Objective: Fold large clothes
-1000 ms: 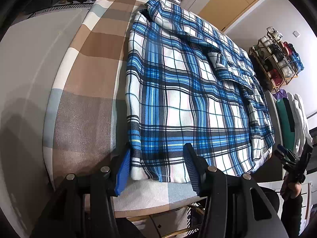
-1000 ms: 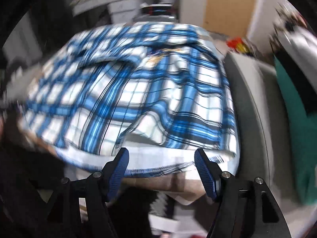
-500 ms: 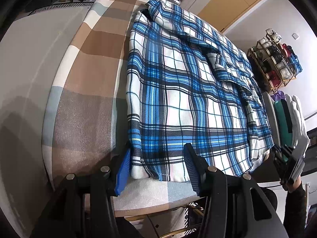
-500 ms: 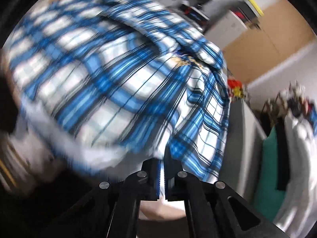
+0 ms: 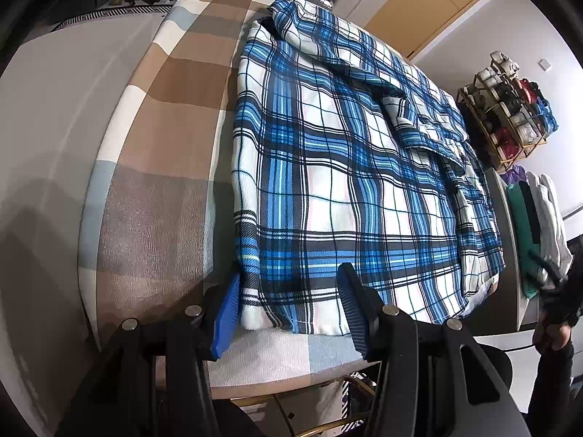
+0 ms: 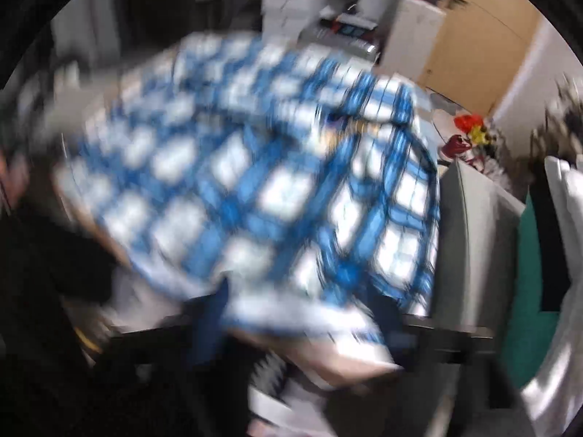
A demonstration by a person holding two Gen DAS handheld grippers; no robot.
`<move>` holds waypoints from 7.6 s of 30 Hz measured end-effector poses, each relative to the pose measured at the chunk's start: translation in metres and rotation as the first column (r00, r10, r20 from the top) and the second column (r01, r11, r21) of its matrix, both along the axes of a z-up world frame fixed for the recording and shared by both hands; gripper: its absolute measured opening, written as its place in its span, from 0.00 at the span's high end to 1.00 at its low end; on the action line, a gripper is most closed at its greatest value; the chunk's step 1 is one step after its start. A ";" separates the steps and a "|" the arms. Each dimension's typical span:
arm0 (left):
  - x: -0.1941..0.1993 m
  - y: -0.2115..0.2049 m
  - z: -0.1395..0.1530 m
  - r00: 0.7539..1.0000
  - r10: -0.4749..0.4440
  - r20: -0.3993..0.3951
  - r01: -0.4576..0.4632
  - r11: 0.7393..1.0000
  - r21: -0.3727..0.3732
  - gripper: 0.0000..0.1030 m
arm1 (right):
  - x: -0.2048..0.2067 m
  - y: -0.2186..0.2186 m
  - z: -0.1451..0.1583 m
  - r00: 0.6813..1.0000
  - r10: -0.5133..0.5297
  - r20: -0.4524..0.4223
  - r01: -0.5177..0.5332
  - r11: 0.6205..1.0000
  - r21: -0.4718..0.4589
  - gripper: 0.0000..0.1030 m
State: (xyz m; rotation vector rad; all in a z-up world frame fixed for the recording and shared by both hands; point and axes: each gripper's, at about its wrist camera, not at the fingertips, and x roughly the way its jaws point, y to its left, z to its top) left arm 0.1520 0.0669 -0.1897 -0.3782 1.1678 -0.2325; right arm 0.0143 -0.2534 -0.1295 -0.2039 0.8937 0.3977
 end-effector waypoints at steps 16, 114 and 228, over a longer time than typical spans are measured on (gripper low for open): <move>0.000 0.001 -0.001 1.000 0.002 0.000 -0.002 1.000 0.001 0.56 | 0.026 -0.006 -0.082 0.955 -0.113 -0.274 0.129 0.991 0.040 0.92; 0.286 0.118 0.019 0.919 0.261 -0.297 -0.364 0.853 -0.374 0.99 | 0.351 -0.136 -0.031 0.769 -0.533 -0.354 0.604 0.786 0.129 0.80; 0.115 -0.011 0.021 0.993 -0.103 0.054 0.104 0.995 -0.013 0.24 | 0.094 0.146 -0.028 0.999 -0.027 0.026 0.025 0.997 0.069 0.47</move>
